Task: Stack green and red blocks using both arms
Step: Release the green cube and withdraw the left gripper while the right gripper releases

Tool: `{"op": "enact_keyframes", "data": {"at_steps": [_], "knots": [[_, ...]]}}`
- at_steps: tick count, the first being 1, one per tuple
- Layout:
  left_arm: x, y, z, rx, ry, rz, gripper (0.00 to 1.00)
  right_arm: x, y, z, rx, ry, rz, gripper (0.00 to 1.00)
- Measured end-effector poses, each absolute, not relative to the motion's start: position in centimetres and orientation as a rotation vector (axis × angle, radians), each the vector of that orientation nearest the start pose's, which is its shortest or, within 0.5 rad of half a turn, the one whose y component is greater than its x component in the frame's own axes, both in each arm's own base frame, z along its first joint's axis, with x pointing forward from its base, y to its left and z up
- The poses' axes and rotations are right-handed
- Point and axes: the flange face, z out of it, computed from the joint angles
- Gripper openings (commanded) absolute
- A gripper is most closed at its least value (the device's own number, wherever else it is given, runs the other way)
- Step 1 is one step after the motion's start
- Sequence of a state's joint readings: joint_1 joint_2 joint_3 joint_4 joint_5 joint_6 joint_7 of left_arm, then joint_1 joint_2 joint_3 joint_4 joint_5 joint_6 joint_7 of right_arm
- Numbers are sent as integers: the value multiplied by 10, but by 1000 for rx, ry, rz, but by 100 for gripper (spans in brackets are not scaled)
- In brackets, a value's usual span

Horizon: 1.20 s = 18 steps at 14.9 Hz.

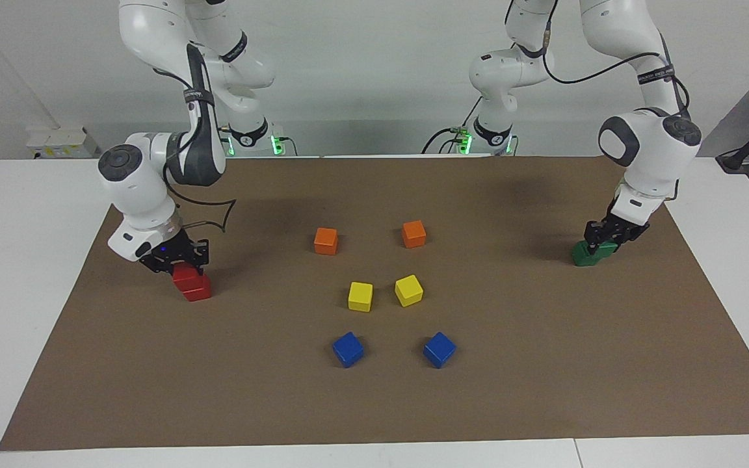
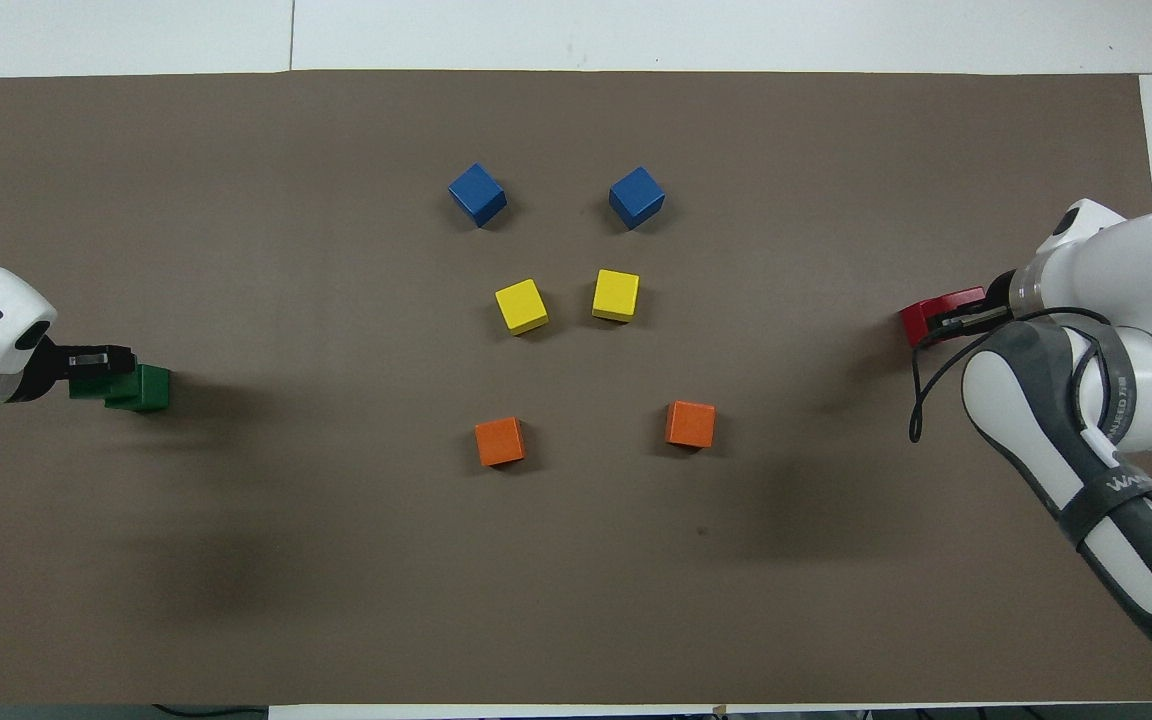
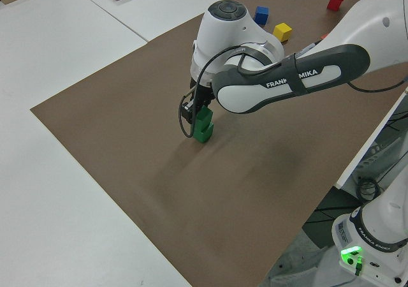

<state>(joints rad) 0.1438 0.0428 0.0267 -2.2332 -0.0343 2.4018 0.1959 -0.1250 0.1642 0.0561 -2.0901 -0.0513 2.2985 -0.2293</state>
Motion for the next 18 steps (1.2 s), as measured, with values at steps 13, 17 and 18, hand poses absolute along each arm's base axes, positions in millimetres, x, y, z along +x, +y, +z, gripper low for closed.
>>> {"op": "enact_keyframes", "data": {"at_steps": [13,17,18], "knots": [[534,92,362,-3127,130,-201,100,574,-41,350,-3162,-306,-64,0],[534,93,362,-3126,139,-203,100,574,-41,350,-3162,-306,-64,0],[535,93,364,-3125,140,-205,100,574,-41,350,-3162,-306,-64,1]]}}
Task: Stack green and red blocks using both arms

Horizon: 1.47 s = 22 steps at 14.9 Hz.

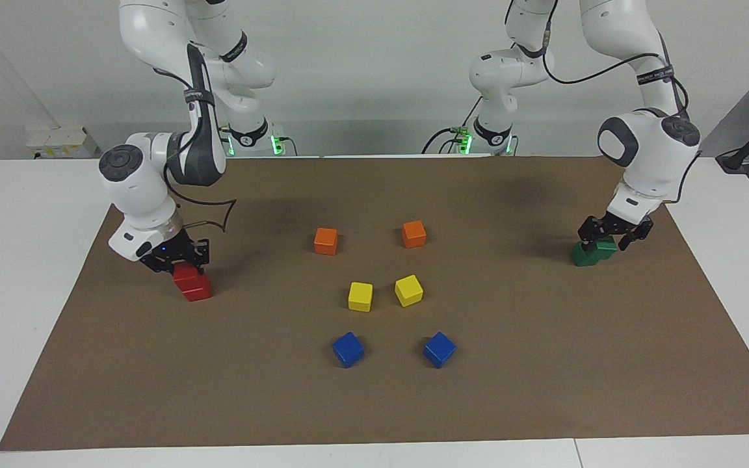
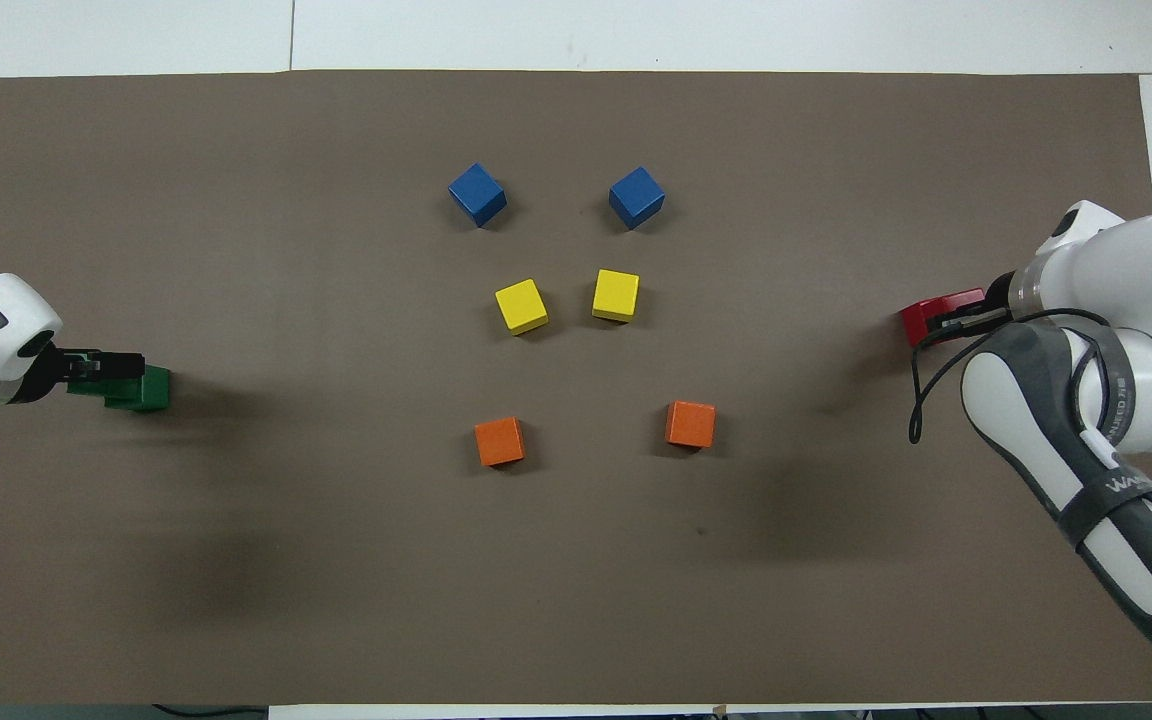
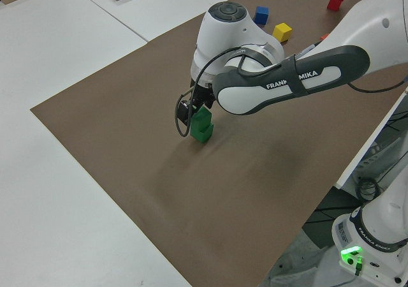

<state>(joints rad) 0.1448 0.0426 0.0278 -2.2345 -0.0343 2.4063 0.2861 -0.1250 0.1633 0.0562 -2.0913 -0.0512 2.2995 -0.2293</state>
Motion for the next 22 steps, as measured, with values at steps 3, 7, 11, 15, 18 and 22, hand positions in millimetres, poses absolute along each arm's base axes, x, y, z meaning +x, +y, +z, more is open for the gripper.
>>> {"op": "enact_keyframes", "data": {"at_steps": [3,7,11,15,18,22], "knots": [[544,94,384,-3126,148,-208,100,575,-41,351,-3164,-307,-91,56],[561,94,436,-3134,153,-185,100,576,-40,352,-3164,-310,-106,100],[573,66,496,-3158,21,-154,100,576,-39,352,-3164,-312,-107,100],[573,37,538,-3169,0,-109,100,574,-39,350,-3162,-308,-75,100],[564,39,559,-3173,-8,-65,100,573,-35,373,-3153,-268,-30,100],[555,40,576,-3168,-5,-14,100,573,-22,460,-3150,-266,-7,100]]}}
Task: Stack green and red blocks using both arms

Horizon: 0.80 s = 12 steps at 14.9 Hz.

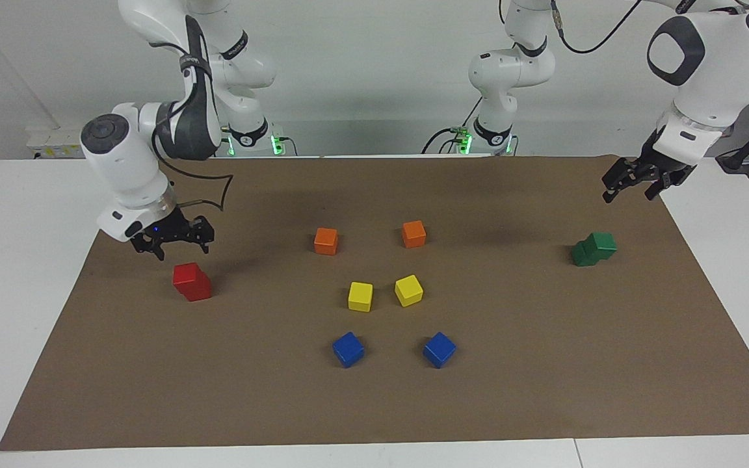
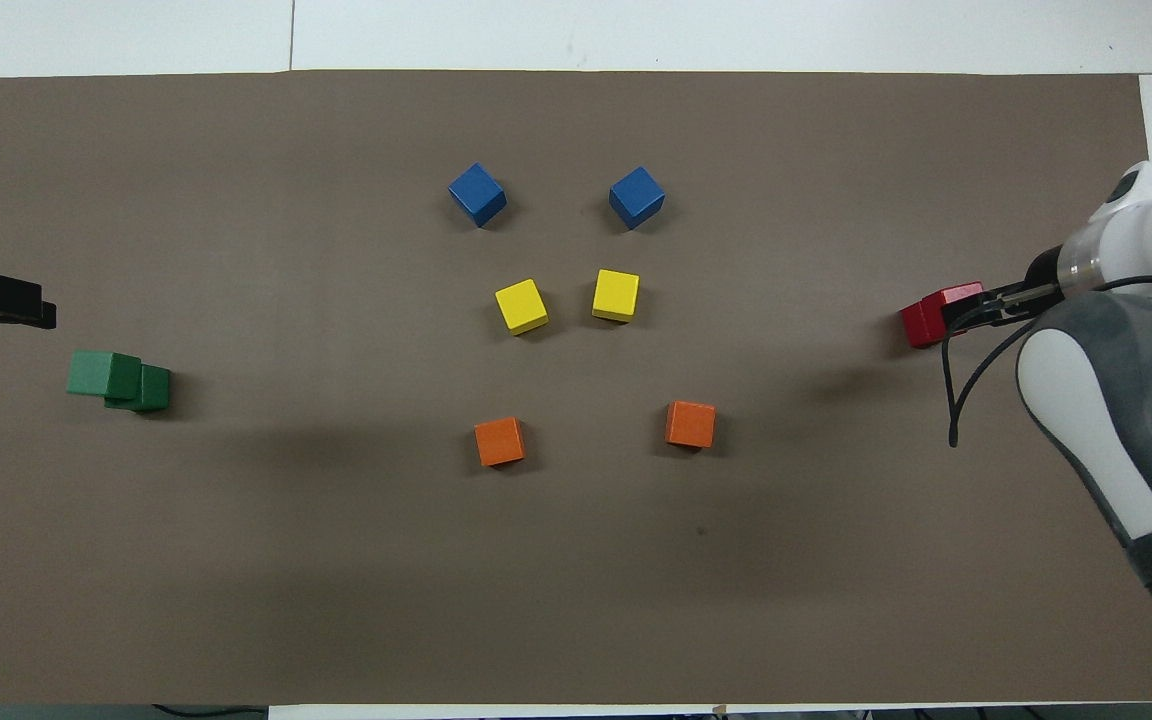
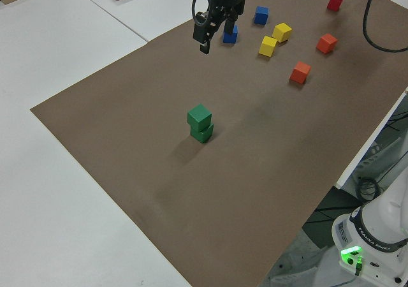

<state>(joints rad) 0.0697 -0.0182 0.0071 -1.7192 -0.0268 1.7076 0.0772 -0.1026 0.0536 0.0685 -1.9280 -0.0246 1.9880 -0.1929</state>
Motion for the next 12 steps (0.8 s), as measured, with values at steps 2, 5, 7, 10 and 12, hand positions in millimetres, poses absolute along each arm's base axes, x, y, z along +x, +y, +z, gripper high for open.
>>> {"op": "enact_keyframes", "data": {"at_steps": [2,5,7,10,12], "knots": [[554,38,576,-3168,1,4,100,567,-13,502,-3153,-249,-16,100],[549,22,584,-3167,45,12,100,556,-2,550,-3158,-230,-16,100],[543,15,594,-3166,57,4,100,550,3,574,-3158,-234,-3,100],[537,15,601,-3166,54,-3,100,551,2,588,-3157,-232,16,100],[537,17,600,-3166,48,1,100,553,2,584,-3155,-232,28,100]]}}
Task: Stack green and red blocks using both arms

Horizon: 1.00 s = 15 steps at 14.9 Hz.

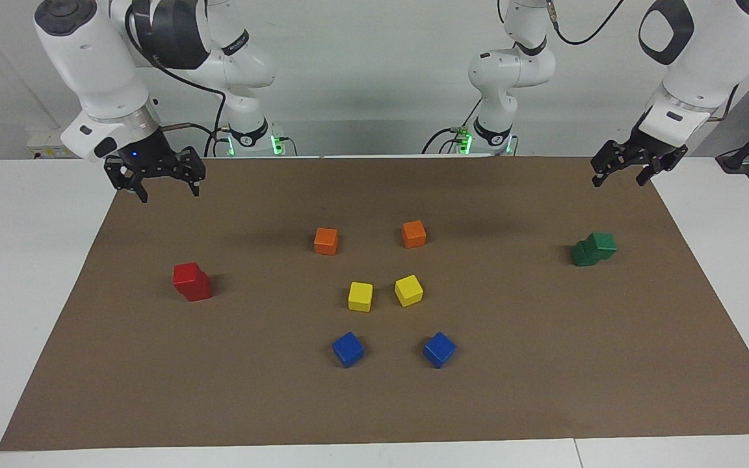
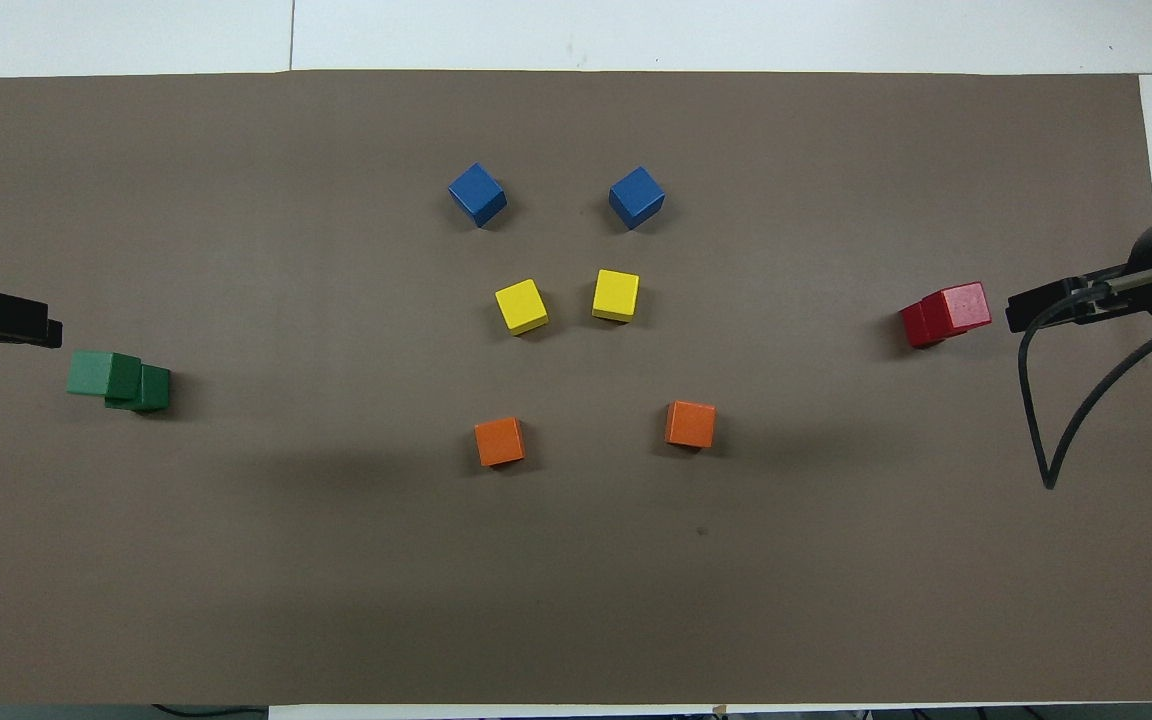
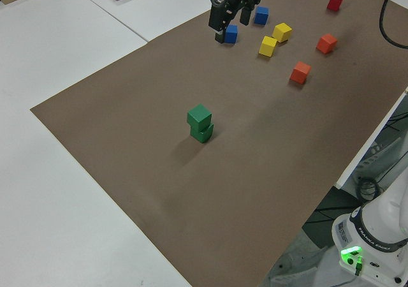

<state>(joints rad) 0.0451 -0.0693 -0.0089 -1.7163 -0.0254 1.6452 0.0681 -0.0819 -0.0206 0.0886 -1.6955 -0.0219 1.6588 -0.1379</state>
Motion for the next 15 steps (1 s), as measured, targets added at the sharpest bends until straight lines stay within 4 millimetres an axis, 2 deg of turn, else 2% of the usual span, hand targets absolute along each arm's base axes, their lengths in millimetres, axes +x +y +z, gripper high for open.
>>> {"op": "enact_keyframes", "data": {"at_steps": [15], "knots": [[537,15,598,-3166,22,3,100,552,2,581,-3153,-231,67,100]]}}
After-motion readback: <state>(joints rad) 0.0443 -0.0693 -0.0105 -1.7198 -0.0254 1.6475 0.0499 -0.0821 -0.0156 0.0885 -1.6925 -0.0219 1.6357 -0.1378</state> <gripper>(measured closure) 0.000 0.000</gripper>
